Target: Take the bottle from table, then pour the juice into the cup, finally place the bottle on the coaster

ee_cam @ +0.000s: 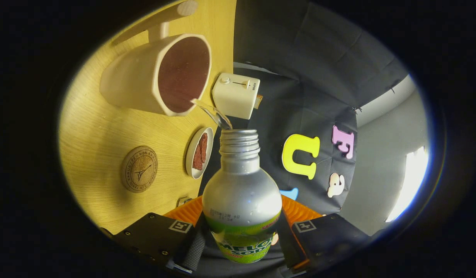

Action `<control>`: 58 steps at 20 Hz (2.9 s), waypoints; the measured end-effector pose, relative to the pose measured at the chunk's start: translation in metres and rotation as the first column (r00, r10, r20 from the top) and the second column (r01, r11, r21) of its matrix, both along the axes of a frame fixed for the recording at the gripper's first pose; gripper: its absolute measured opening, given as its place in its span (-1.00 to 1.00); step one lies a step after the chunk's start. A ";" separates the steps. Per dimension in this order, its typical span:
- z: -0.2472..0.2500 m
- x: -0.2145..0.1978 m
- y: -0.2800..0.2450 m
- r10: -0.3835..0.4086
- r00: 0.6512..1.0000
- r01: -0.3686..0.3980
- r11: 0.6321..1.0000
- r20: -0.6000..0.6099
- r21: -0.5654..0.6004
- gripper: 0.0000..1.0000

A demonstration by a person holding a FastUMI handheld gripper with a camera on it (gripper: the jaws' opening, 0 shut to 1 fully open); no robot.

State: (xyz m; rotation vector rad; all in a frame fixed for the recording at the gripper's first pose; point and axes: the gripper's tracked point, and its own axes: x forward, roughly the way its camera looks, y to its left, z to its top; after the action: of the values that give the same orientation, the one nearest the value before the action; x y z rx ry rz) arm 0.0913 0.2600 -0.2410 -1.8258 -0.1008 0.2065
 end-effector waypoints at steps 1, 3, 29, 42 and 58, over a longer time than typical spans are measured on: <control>0.000 0.000 0.000 0.002 1.000 -0.002 1.000 0.002 -0.002 0.61; 0.000 0.001 0.000 0.002 1.000 -0.002 1.000 -0.001 -0.005 0.61; 0.012 0.002 0.004 0.033 0.999 -0.029 0.994 0.031 -0.109 0.61; 0.019 0.000 0.012 0.067 0.996 -0.055 0.977 0.052 -0.207 0.61; 0.025 0.000 0.023 0.098 0.992 -0.066 0.938 0.076 -0.340 0.61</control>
State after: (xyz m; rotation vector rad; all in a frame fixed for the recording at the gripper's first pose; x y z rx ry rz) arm 0.0910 0.2831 -0.2160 -2.1765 -0.2181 0.2078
